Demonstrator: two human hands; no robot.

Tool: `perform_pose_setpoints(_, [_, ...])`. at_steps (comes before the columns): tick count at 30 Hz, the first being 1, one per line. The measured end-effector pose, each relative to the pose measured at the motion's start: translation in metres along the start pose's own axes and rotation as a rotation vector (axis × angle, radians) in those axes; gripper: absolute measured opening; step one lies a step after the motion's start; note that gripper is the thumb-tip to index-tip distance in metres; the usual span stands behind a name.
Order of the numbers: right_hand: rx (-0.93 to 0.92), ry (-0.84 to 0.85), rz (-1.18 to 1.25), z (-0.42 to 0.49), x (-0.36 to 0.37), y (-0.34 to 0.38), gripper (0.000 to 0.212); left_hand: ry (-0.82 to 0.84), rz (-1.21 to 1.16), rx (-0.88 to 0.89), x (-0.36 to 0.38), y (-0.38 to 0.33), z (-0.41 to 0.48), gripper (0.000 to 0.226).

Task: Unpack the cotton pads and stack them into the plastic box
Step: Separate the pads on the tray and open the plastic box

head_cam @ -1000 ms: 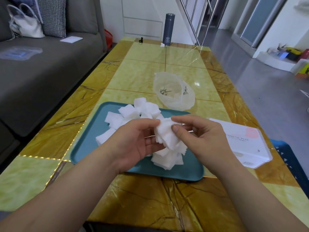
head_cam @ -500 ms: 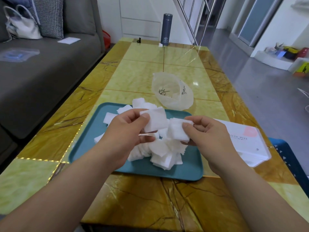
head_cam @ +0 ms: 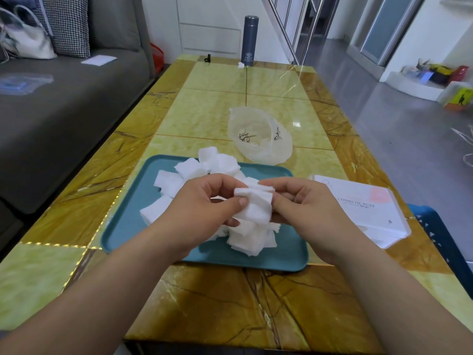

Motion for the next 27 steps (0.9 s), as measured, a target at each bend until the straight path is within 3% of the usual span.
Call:
perform_pose_setpoints(9, [-0.035,0.068,0.023,-0.002,0.002,0.003,0.02,-0.07,-0.024,-0.006,-0.004,0.005,0.003,0.007])
perform_pose_setpoints(12, [-0.055,0.114,0.023,-0.005,0.002,0.003,0.039,-0.159,0.114,0.088,-0.007,0.002,0.003,0.008])
perform_pose_setpoints(14, [-0.108,0.049,-0.083,-0.004,0.001,0.003,0.038,-0.209,0.241,0.128,-0.009,-0.002,0.002,0.019])
perform_pose_setpoints(17, [-0.147,-0.001,-0.145,-0.003,0.0,0.004,0.032,-0.129,0.289,0.096,-0.005,-0.002,0.0,0.043])
perform_pose_setpoints(21, [-0.156,0.012,-0.162,-0.004,0.003,0.006,0.036,-0.118,0.258,0.112,-0.005,-0.003,-0.001,0.016])
perform_pose_setpoints(27, [-0.042,-0.067,-0.139,0.0,0.01,-0.007,0.042,-0.093,0.246,0.142,0.002,-0.004,0.0,0.007])
Point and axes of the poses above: each hand's wrist, its own z-axis towards the middle knuckle, its own x-axis out of the palm, y = z × x, the point moved 6 cm from there along z, towards the middle knuckle, and after that the axes turned 5 degrees about -y, right-handed, at the moved point
